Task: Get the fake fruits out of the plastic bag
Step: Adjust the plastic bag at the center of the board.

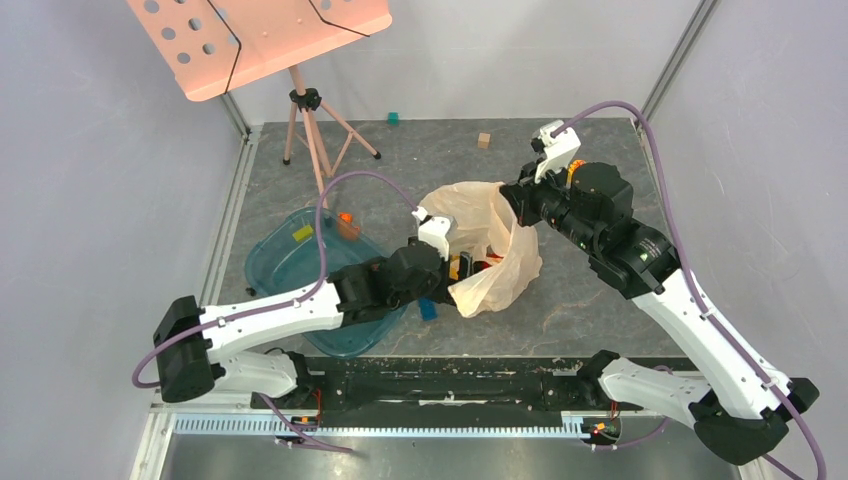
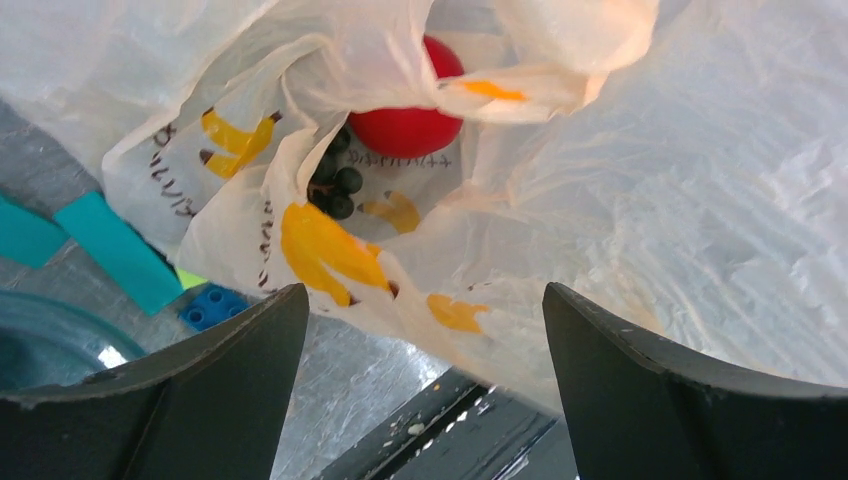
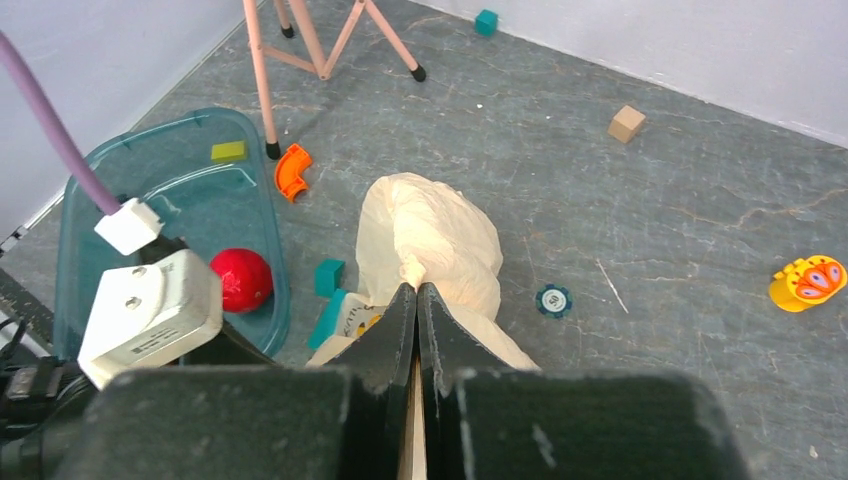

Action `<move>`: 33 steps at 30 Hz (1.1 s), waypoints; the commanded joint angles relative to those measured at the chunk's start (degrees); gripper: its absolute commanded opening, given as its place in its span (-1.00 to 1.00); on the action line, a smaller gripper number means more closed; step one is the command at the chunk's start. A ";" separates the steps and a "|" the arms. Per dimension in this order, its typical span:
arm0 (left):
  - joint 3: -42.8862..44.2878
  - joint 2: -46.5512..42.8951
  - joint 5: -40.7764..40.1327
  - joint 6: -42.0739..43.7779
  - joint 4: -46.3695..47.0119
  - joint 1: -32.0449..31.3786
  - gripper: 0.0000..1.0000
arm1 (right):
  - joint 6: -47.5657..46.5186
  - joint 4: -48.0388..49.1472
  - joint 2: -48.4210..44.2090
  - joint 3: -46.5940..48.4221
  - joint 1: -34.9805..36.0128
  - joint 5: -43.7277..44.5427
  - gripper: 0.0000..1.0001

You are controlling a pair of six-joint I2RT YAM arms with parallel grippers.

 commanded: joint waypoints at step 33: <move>-16.16 1.60 -14.65 33.39 59.67 -8.16 0.99 | 3.26 5.87 -6.32 -5.08 0.21 -21.10 -1.00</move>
